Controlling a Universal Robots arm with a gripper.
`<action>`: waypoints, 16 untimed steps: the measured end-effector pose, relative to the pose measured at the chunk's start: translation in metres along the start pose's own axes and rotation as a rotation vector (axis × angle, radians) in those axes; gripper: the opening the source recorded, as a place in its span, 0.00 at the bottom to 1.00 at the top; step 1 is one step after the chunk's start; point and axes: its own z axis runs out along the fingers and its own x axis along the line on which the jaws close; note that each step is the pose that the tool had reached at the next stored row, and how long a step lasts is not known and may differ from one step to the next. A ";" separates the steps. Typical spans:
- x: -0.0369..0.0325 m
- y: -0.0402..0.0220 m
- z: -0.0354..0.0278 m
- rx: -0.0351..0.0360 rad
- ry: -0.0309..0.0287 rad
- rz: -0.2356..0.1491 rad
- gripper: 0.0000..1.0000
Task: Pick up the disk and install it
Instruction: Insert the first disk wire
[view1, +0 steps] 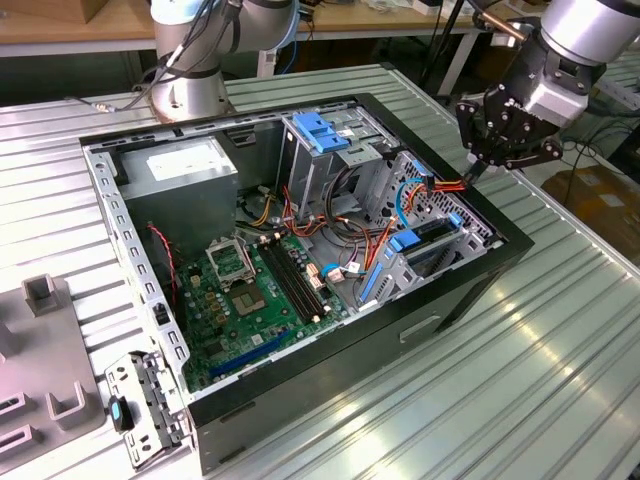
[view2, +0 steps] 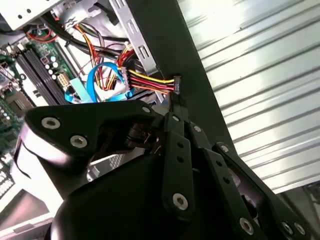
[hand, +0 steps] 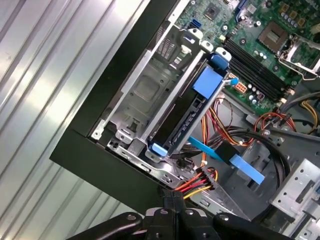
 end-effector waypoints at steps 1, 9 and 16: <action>0.0000 0.0000 0.0000 -0.0011 -0.0019 -0.017 0.11; 0.0022 -0.0027 0.0006 -0.0035 -0.0061 -0.056 0.25; 0.0039 -0.0042 0.0055 -0.0098 -0.0154 -0.155 0.38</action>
